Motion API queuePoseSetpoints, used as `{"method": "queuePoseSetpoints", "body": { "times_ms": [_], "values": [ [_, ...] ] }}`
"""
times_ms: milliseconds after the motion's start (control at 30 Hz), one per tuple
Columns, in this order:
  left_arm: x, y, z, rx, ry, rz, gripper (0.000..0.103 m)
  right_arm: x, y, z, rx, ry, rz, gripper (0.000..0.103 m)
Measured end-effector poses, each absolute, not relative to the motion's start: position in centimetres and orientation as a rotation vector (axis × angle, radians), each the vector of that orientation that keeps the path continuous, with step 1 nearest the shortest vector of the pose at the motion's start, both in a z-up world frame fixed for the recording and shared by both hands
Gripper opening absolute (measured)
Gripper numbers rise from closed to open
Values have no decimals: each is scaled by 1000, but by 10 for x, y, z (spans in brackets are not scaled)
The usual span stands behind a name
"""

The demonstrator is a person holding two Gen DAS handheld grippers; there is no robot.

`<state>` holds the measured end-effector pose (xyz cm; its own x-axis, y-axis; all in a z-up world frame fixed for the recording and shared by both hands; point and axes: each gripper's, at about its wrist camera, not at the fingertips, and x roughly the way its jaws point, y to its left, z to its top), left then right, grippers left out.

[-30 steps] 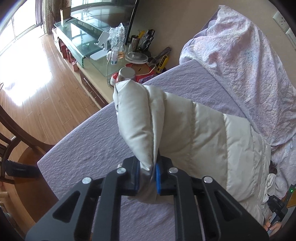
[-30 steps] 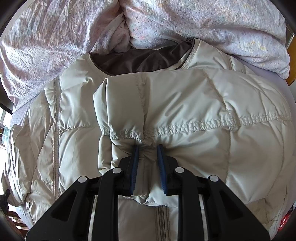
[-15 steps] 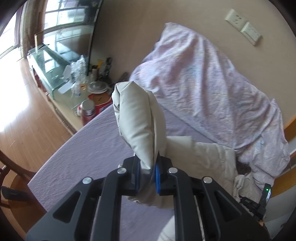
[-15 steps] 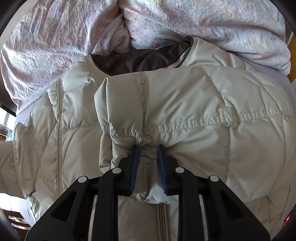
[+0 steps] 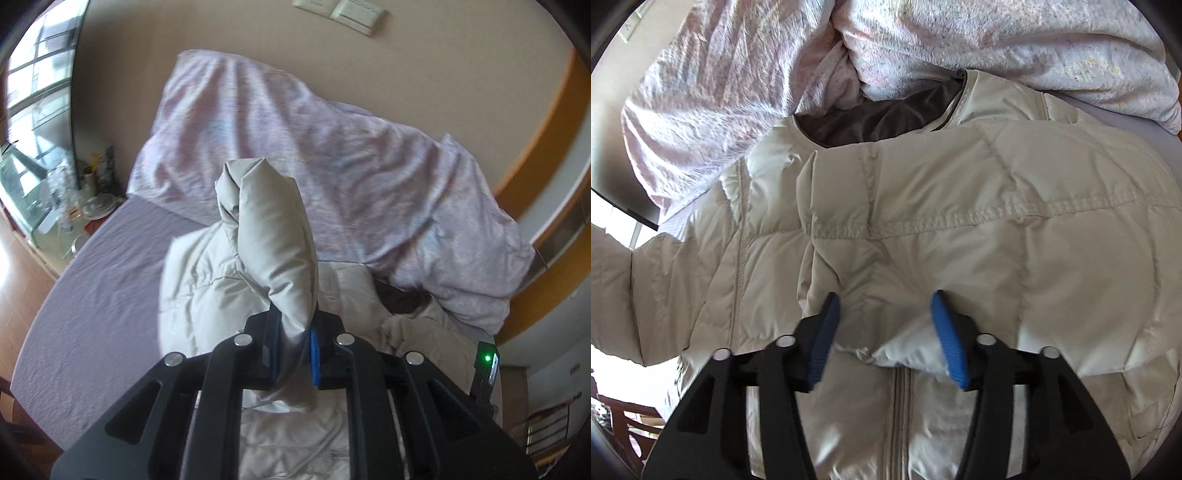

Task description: Fold large clothes

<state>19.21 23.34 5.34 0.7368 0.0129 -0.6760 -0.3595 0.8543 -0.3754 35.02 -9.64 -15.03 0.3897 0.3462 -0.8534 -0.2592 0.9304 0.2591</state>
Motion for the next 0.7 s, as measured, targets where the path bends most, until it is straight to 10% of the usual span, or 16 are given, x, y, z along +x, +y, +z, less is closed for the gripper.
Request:
{"method": "queuePoseSetpoints", "body": {
  "times_ms": [700],
  "values": [
    [280, 61, 32, -433, 868, -112, 13, 324, -185, -127, 140, 1025, 355, 73]
  ]
}}
